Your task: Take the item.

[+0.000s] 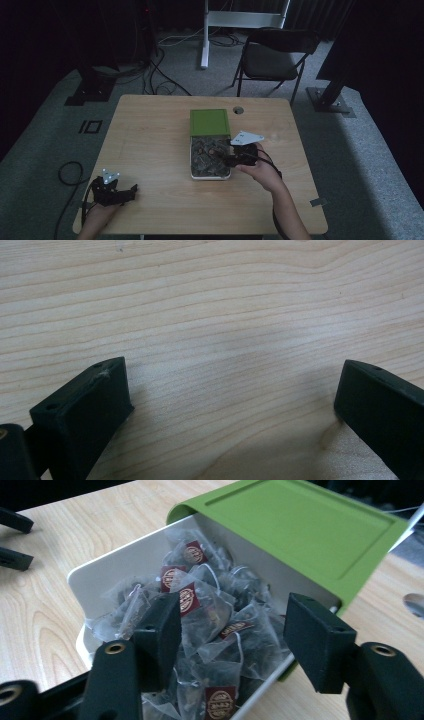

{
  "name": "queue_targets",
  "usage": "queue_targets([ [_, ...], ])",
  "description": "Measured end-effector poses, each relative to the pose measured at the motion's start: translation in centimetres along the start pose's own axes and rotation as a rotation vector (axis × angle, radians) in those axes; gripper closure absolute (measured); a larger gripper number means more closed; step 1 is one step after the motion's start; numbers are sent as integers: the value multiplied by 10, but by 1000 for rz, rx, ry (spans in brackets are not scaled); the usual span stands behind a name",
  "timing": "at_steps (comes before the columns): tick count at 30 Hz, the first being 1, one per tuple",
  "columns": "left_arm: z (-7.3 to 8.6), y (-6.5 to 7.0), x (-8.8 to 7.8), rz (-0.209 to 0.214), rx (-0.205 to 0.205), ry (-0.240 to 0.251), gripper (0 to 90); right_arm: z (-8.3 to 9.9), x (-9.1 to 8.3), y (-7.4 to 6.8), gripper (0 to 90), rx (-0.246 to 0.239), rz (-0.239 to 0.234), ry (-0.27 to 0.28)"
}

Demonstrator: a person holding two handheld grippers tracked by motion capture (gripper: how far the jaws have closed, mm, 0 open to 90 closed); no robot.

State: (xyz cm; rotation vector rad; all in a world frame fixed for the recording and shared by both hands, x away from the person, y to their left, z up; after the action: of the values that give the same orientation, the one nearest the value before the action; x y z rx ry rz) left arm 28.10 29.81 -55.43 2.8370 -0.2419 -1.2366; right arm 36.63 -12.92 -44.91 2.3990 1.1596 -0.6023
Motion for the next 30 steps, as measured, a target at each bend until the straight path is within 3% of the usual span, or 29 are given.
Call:
queue_targets([
  [8,0,0,0,0,-1,0,21,-1,14,-3,455,-1,-34,-10],
  [12,0,0,0,0,-2,0,20,-3,18,-5,549,0,-33,-28],
  [23,0,0,0,0,-1,0,21,-3,32,-15,592,-53,-56,-84],
  [29,0,0,0,0,-2,0,21,-2,33,-15,698,-59,-64,-111],
  [30,0,0,0,0,-2,0,21,-2,32,-14,731,-43,-66,-114],
])
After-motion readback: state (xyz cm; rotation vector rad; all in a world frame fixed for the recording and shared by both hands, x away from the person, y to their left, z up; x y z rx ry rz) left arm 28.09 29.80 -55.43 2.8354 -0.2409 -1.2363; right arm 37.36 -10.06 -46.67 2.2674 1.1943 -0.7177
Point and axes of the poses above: each handheld gripper's, and its own axes: x roughly forward along the jaws, z roughly out of its underside, y roughly to its right, the point moved 1 cm from there along x, roughly forward along the jaws, and after that the axes turned 9 degrees about -x, right-handed, at the moved point
